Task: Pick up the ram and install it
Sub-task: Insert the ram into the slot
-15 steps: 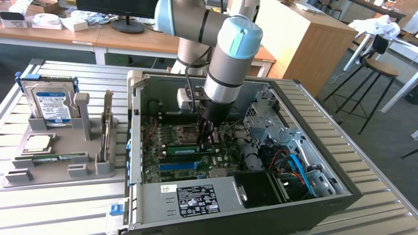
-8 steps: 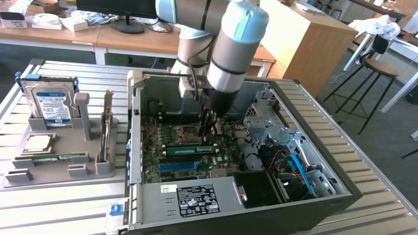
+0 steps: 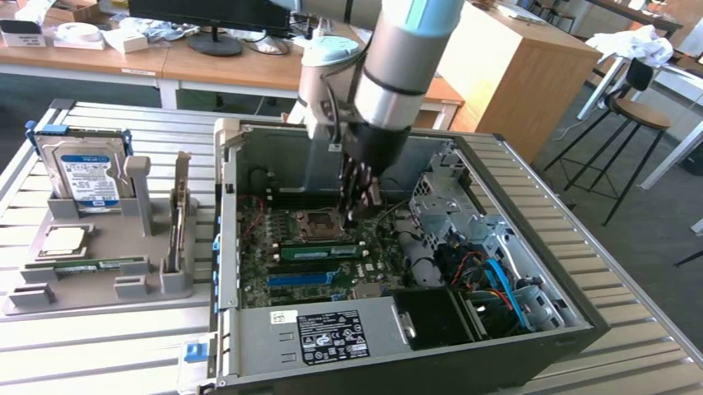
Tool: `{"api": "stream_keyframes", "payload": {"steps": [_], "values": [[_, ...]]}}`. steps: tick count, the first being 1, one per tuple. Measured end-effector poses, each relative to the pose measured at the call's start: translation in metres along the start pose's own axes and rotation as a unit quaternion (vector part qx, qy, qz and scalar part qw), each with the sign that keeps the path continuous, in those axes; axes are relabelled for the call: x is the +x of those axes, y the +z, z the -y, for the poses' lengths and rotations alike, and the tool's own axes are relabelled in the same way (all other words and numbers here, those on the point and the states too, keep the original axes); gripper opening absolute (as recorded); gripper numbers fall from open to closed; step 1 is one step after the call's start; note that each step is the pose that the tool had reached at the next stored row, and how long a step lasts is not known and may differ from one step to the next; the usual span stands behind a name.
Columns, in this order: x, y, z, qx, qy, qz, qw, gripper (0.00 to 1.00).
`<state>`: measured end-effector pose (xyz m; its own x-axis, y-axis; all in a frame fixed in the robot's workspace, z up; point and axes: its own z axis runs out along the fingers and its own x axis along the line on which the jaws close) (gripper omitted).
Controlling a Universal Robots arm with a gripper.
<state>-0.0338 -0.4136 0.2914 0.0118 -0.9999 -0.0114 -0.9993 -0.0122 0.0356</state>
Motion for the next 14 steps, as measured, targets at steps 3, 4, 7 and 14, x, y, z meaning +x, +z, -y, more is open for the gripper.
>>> {"api": "stream_keyframes", "payload": {"steps": [3,4,7,14], "values": [[0.000,-0.0139,-0.0005,0.0000,0.000,0.0000,1.0000,0.36],[0.000,-0.0184,-0.0007,0.0000,0.000,0.0000,1.0000,0.36],[0.000,-0.0313,-0.0011,0.0000,0.000,0.0001,1.0000,0.36],[-0.001,-0.0480,-0.0017,0.0000,0.000,0.0000,1.0000,0.36]]}}
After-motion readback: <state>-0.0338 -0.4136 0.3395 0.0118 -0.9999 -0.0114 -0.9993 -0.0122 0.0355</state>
